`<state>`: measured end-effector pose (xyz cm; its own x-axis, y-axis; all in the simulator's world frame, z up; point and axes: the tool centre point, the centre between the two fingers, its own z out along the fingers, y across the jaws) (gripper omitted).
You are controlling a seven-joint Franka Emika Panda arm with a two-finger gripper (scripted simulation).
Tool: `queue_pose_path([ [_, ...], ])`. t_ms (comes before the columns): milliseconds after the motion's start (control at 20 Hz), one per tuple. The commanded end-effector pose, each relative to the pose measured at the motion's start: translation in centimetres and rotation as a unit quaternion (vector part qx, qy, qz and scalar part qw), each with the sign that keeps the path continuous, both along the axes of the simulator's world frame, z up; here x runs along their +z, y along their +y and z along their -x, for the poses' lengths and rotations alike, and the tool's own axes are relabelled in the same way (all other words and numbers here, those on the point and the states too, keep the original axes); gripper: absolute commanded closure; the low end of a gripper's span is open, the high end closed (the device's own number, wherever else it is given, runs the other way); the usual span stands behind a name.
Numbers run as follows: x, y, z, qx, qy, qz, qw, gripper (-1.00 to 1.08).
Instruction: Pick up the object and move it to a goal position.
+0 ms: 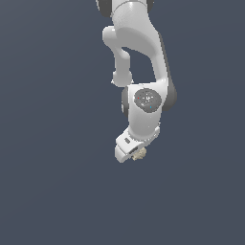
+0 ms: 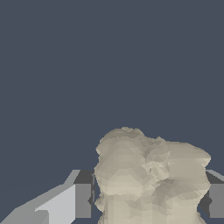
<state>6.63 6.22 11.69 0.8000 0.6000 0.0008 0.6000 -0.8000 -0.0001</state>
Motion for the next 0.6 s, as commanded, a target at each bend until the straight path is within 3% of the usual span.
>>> queue_pose_path([
  [0, 0.5, 0.2, -0.9, 0.000, 0.000, 0.000, 1.0000, 1.08],
  [550, 1.2, 0.5, -2.3, 0.000, 0.000, 0.000, 1.0000, 1.08],
])
